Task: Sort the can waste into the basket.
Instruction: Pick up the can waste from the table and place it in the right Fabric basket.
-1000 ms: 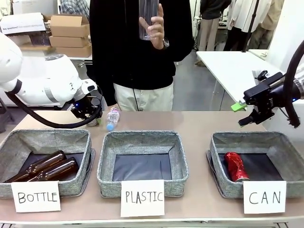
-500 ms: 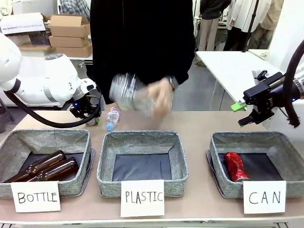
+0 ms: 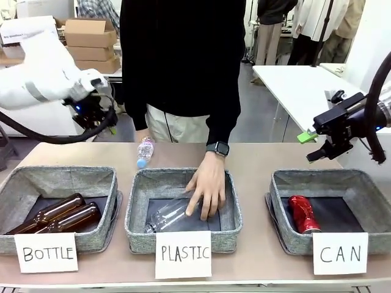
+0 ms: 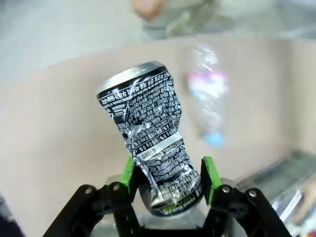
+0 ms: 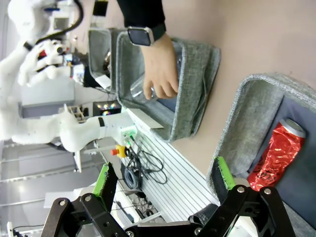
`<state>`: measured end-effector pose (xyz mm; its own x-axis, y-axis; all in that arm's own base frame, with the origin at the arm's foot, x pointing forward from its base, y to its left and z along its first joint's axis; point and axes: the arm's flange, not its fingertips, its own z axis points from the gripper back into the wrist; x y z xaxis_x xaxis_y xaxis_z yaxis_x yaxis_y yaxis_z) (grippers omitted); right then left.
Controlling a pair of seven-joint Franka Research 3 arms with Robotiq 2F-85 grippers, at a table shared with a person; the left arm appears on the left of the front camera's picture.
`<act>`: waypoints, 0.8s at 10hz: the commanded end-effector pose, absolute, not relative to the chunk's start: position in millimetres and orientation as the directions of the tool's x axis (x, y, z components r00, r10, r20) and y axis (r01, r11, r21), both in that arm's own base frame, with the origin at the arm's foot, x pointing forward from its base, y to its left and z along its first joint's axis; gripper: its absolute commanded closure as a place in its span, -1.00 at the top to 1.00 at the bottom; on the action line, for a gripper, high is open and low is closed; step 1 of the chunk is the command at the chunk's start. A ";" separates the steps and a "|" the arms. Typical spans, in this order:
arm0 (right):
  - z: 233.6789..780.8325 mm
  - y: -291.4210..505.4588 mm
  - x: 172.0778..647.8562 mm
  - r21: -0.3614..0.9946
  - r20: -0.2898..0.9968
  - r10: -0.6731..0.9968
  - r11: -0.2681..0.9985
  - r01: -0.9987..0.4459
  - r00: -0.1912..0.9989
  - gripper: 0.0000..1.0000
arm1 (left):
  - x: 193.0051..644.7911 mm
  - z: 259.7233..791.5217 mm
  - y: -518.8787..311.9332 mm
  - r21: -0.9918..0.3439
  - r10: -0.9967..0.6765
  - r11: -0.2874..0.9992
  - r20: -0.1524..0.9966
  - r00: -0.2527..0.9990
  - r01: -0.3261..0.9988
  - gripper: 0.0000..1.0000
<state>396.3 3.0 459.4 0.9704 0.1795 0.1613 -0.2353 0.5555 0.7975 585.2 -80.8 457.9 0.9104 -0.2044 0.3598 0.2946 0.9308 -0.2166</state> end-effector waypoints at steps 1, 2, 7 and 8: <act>462.4 4.0 396.1 0.793 0.146 0.168 0.570 -0.216 0.975 1.00 | 476.3 515.3 -57.9 -0.175 -0.398 0.839 0.449 0.800 0.515 -1.00; 462.4 4.0 396.1 0.793 0.146 0.168 0.570 -0.216 0.975 1.00 | 430.5 532.0 -53.1 -0.139 -0.470 0.795 0.475 0.744 0.590 -1.00; 462.4 4.0 396.1 0.793 0.146 0.168 0.570 -0.216 0.975 1.00 | 301.6 521.6 -6.2 -0.087 -0.510 0.762 0.529 0.678 0.642 -1.00; 462.4 4.0 396.1 0.793 0.146 0.168 0.570 -0.216 0.975 1.00 | 316.6 541.4 -29.2 -0.134 -0.576 0.675 0.518 0.632 0.725 -1.00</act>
